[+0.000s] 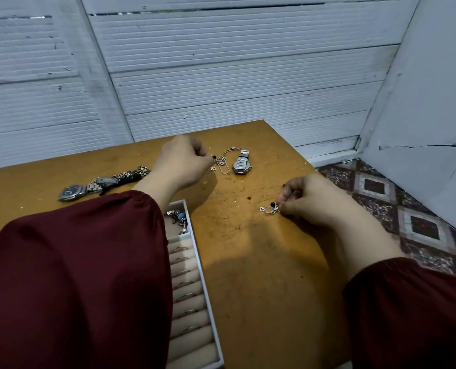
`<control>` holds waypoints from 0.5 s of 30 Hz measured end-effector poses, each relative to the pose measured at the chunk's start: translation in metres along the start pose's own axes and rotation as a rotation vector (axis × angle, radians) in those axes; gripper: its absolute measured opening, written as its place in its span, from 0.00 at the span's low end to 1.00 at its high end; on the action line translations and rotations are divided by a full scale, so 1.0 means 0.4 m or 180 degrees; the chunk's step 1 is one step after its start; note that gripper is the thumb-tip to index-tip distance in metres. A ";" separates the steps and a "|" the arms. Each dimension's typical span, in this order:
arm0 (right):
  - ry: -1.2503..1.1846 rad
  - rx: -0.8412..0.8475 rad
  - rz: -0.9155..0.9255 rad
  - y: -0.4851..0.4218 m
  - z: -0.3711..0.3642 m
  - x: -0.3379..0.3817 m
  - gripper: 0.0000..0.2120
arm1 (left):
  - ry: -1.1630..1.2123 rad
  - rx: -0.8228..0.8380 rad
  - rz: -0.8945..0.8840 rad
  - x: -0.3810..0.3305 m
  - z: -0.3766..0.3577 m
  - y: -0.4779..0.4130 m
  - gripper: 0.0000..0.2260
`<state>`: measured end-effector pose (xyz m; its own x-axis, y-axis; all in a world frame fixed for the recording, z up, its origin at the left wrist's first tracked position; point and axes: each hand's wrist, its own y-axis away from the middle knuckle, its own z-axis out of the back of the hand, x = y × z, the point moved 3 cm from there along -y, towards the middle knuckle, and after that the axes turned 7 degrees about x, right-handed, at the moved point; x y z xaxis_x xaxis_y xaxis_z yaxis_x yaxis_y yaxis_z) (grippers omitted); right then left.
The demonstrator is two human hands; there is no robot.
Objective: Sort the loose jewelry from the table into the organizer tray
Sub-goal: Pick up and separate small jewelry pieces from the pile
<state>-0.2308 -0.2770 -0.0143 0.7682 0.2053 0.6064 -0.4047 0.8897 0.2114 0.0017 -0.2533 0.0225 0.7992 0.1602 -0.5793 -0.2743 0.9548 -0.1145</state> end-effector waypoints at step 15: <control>0.0268 -0.0101 0.0116 -0.016 -0.013 0.032 0.06 | -0.0086 0.0039 0.0215 0.071 -0.001 -0.056 0.05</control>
<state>-0.2158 -0.2778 -0.0116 0.7927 0.2702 0.5464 -0.4183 0.8932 0.1651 0.0305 -0.2705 0.0082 0.7933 0.2308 -0.5634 -0.3216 0.9446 -0.0659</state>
